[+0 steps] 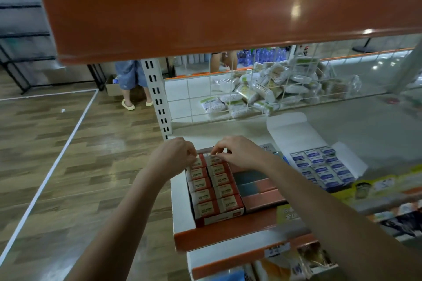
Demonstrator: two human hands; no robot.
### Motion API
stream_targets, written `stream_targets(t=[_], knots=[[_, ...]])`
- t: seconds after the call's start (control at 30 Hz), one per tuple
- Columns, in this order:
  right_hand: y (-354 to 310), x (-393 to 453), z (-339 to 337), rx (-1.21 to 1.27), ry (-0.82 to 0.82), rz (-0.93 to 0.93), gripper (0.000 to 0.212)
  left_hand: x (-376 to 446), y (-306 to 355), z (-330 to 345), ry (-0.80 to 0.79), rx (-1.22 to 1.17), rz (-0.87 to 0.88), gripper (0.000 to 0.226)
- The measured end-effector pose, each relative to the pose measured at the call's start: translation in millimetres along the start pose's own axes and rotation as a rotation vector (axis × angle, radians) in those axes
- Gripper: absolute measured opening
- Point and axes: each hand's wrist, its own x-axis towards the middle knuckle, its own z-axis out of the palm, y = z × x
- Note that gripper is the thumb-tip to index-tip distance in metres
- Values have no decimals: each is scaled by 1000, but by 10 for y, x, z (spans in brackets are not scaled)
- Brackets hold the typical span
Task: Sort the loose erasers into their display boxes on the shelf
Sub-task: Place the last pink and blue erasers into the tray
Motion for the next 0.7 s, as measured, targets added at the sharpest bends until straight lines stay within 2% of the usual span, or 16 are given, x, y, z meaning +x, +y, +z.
stream_targets(t=[0.13, 0.3, 0.6, 0.7], knots=[[75, -59, -213, -21, 27, 64, 26, 206, 197, -85, 47, 15, 82, 20], [473, -316, -526, -105, 169, 176, 33, 590, 773, -119, 67, 12, 195, 29], [1629, -1438, -1103, -172, 330, 511, 34, 1162, 2582, 120, 17, 47, 491, 41], [2070, -1900, -1246, -207, 364, 580, 34, 1339, 3235, 250, 6, 79, 543, 43]])
